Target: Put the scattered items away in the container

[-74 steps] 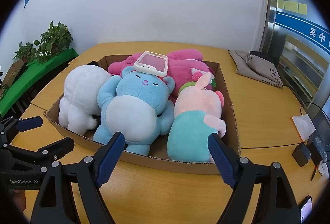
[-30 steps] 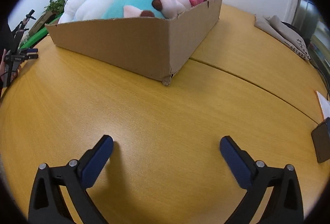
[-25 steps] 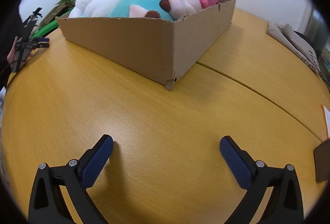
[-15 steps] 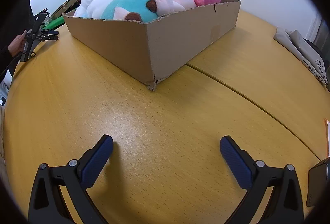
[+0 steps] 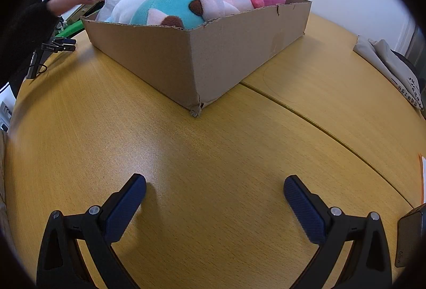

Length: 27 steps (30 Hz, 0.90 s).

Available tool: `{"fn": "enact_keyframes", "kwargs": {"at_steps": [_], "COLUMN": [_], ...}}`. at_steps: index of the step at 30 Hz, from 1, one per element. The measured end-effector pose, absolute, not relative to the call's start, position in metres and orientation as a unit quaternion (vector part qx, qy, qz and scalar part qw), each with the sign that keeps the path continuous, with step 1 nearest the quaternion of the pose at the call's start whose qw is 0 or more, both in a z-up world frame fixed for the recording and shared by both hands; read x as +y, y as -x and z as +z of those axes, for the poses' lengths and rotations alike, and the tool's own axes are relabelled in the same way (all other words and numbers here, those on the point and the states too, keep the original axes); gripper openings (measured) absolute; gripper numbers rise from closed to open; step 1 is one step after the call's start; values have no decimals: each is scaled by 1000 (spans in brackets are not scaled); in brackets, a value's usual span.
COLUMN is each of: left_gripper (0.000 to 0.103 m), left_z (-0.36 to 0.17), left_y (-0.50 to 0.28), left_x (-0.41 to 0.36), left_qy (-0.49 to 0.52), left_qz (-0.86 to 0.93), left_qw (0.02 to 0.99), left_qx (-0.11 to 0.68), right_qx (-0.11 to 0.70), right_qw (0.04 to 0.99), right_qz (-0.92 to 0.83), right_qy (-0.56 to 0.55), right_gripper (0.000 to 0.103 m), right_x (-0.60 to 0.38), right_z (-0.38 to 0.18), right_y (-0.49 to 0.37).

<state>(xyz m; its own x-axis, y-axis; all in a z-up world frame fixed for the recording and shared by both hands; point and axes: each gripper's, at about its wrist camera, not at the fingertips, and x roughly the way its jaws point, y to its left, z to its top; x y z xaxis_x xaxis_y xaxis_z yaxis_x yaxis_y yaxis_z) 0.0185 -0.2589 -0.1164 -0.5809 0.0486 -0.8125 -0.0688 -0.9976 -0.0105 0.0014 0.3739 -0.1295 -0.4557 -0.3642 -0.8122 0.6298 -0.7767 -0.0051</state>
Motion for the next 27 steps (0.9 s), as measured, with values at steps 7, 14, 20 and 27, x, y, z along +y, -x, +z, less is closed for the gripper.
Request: {"fn": "enact_keyframes", "kwargs": {"at_steps": [7, 14, 20, 27], "left_gripper": [103, 103, 103, 103], "left_z": [-117, -117, -116, -116], "left_y": [-17, -16, -17, -18], "left_x": [-260, -260, -260, -259], "left_qy": [457, 457, 456, 456], "left_qz": [889, 889, 889, 889], "left_qw": [33, 32, 32, 33], "left_qx": [11, 11, 11, 11], "right_qx": [155, 155, 156, 156], "right_qw": [296, 296, 298, 298], "right_qz": [-839, -839, -838, -838], "right_qy": [-430, -430, -430, -429], "right_gripper": [103, 103, 103, 103], "right_x": [374, 374, 376, 377], "right_z": [-130, -131, -132, -131], "right_y": [0, 0, 1, 1]}}
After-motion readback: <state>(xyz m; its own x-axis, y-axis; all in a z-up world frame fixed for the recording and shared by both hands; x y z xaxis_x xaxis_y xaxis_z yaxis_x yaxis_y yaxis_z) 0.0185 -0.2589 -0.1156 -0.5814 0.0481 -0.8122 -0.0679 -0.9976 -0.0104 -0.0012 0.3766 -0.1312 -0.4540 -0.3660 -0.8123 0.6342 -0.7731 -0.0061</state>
